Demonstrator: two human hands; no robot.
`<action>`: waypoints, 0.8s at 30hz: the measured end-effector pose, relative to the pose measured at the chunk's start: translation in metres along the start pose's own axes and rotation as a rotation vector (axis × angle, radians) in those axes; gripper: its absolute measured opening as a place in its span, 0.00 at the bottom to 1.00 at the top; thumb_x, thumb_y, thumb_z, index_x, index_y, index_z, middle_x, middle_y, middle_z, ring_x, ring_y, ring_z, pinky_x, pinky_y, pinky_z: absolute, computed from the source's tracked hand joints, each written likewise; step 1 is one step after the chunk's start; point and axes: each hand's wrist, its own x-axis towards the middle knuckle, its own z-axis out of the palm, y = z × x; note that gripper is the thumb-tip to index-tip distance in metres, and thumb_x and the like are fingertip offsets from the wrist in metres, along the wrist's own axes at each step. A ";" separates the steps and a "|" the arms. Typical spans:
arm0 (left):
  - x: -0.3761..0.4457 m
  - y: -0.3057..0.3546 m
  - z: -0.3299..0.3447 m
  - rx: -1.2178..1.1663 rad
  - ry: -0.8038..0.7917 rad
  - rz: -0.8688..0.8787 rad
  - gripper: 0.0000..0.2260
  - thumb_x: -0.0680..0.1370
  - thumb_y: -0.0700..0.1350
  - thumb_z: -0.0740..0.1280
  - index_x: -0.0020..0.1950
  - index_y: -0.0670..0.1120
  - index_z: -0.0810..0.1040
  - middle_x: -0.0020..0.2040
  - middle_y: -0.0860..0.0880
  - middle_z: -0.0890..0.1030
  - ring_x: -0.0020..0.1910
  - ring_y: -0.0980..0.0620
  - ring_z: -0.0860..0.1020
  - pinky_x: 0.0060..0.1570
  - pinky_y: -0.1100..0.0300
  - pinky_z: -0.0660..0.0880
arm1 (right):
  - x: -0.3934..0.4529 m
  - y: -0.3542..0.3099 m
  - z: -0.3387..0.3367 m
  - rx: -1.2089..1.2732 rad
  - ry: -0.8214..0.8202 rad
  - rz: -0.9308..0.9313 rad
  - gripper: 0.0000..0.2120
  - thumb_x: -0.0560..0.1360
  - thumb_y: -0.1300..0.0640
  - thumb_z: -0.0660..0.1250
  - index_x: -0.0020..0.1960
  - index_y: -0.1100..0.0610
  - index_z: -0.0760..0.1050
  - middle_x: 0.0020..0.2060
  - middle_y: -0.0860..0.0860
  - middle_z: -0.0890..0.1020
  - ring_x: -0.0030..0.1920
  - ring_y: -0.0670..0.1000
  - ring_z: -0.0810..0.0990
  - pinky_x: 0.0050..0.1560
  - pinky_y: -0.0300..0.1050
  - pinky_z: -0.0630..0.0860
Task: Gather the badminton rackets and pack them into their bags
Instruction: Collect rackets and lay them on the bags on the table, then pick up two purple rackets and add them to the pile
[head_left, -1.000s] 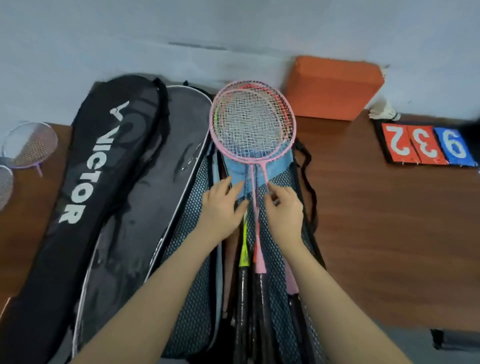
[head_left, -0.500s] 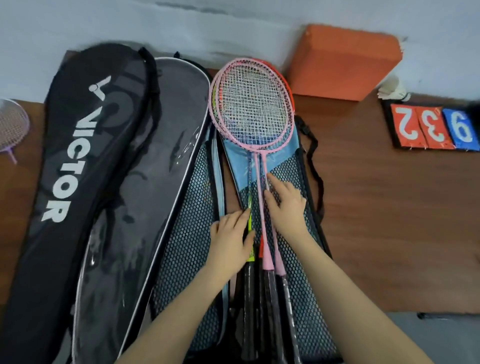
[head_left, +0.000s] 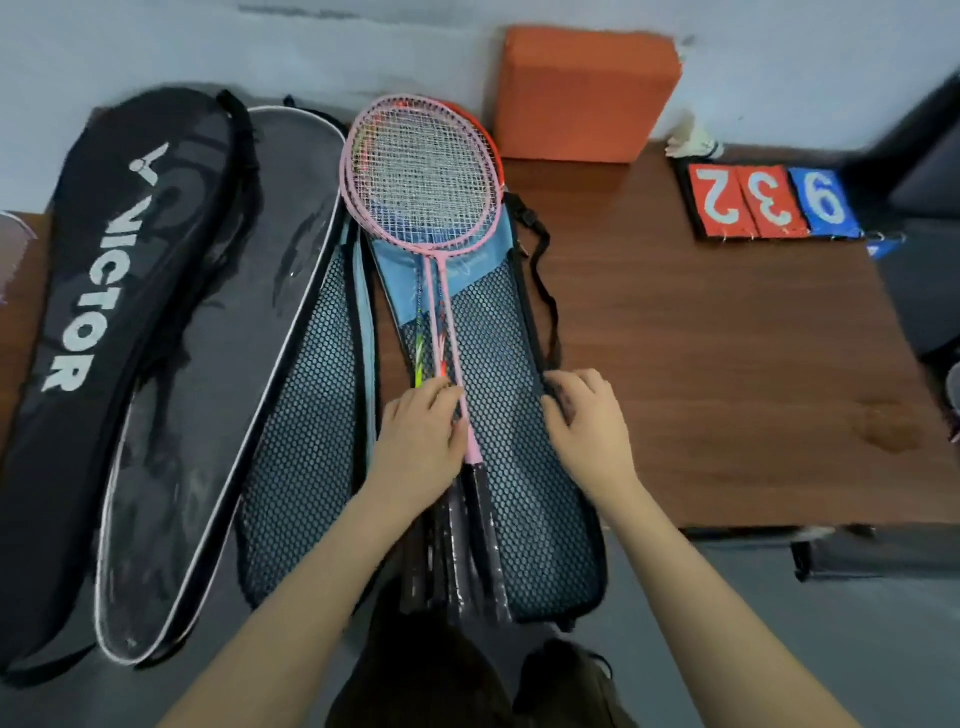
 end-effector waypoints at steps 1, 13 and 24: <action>-0.006 0.015 0.004 -0.007 -0.001 0.006 0.16 0.78 0.45 0.61 0.64 0.42 0.72 0.64 0.45 0.73 0.63 0.44 0.71 0.62 0.49 0.64 | -0.014 0.012 -0.012 0.018 -0.007 0.013 0.13 0.76 0.60 0.63 0.60 0.58 0.75 0.51 0.54 0.76 0.52 0.55 0.74 0.51 0.53 0.74; -0.133 0.191 0.113 -0.104 -0.082 -0.030 0.14 0.77 0.45 0.63 0.61 0.43 0.76 0.59 0.46 0.76 0.59 0.47 0.73 0.59 0.48 0.70 | -0.209 0.200 -0.142 0.138 0.026 0.296 0.11 0.77 0.60 0.62 0.58 0.58 0.76 0.50 0.51 0.78 0.49 0.52 0.78 0.49 0.47 0.75; -0.159 0.272 0.221 -0.163 -0.587 -0.441 0.14 0.79 0.43 0.61 0.63 0.41 0.73 0.61 0.43 0.76 0.60 0.45 0.74 0.57 0.56 0.70 | -0.318 0.351 -0.175 0.293 -0.105 0.878 0.14 0.76 0.61 0.59 0.60 0.60 0.75 0.53 0.58 0.80 0.52 0.58 0.78 0.52 0.50 0.75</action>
